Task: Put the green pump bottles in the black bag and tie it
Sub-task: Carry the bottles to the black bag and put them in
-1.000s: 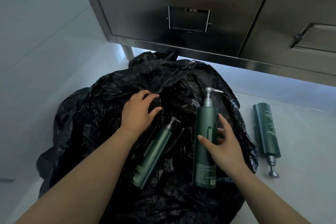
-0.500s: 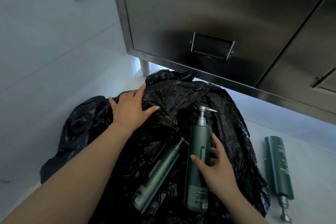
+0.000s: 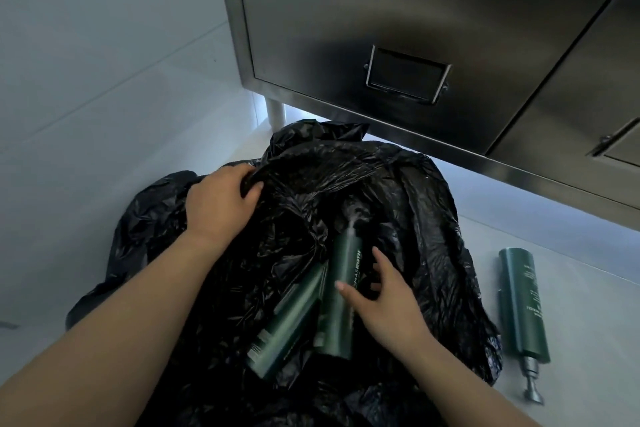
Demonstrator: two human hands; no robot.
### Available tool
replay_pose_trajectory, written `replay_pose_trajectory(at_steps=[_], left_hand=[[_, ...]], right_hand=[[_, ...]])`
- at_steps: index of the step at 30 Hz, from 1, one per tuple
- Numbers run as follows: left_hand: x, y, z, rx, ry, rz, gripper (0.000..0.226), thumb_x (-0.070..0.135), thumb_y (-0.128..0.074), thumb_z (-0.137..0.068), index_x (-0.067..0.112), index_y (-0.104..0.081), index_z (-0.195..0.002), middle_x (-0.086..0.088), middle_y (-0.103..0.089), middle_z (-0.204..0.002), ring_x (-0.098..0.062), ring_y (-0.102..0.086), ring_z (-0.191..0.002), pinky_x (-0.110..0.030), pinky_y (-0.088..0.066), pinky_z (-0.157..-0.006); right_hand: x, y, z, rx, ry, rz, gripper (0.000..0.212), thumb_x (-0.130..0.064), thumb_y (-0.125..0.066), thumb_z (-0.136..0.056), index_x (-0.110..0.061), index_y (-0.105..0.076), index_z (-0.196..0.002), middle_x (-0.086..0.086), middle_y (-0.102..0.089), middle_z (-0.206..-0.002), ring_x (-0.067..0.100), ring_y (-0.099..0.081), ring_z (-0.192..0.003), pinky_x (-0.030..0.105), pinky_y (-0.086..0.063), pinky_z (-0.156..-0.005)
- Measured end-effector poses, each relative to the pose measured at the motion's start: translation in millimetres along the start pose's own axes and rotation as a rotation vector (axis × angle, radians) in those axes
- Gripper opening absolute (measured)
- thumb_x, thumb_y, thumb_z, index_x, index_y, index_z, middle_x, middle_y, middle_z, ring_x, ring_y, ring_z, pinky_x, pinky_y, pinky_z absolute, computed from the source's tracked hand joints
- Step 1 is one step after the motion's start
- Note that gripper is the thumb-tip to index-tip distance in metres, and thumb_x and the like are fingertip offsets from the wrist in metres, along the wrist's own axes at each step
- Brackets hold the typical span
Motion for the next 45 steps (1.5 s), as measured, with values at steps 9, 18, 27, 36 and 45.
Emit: replay_pose_trajectory(at_steps=[9,18,27,36,45], left_hand=[[52,-25,26,-0.169,-0.008,-0.016,0.049,0.051,-0.061,-0.077,0.028,-0.056,-0.12,-0.005,-0.065,-0.113,-0.03,-0.06,-0.105,-0.05,-0.047,-0.09],[177,-53,69,-0.203,-0.271,-0.128,0.059,0.045,-0.065,-0.075,0.023,-0.051,-0.128,-0.009,-0.048,-0.134,-0.03,-0.043,-0.126,-0.064,-0.028,-0.105],[191,-162,157,-0.715,-0.177,-0.161,0.072,0.056,-0.047,-0.088,0.035,-0.013,-0.148,0.0,0.0,-0.16,-0.025,-0.009,-0.146,-0.037,-0.032,-0.11],[162,-185,182,-0.856,-0.18,-0.171,0.076,0.057,-0.042,-0.09,0.039,0.004,-0.148,0.003,0.011,-0.159,-0.022,0.004,-0.147,-0.039,-0.034,-0.11],[160,-140,151,-0.618,-0.207,0.02,0.07,0.054,-0.043,-0.091,0.034,-0.01,-0.149,0.004,-0.01,-0.159,-0.017,-0.015,-0.144,-0.032,-0.027,-0.112]], right_hand=[[62,112,7,0.131,0.03,0.172,0.085,-0.055,-0.066,-0.077,-0.03,-0.024,-0.147,-0.004,-0.038,-0.147,0.016,-0.043,-0.13,0.037,-0.039,-0.106],[188,184,20,0.324,-0.169,0.267,0.075,-0.04,-0.067,-0.082,-0.01,-0.034,-0.142,0.012,-0.043,-0.143,0.027,-0.04,-0.131,0.038,-0.033,-0.107],[263,180,23,0.308,-0.281,0.007,0.084,-0.035,-0.074,-0.078,-0.019,-0.028,-0.146,0.012,-0.045,-0.143,0.029,-0.043,-0.13,0.039,-0.037,-0.104],[266,201,27,0.379,-0.292,-0.245,0.073,-0.036,-0.077,-0.073,-0.039,-0.042,-0.136,0.008,-0.06,-0.122,0.011,-0.06,-0.092,0.039,-0.055,-0.083],[145,190,12,0.198,0.056,-0.06,0.074,-0.035,-0.076,-0.074,-0.049,-0.037,-0.135,-0.016,-0.047,-0.123,0.008,-0.053,-0.1,0.014,-0.047,-0.048]])
Point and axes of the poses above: each hand's wrist, its own z-axis away from the middle knuckle, its own y-axis out of the back of the hand, x = y × z, the point moved 9 cm from there along -z, towards the middle knuckle
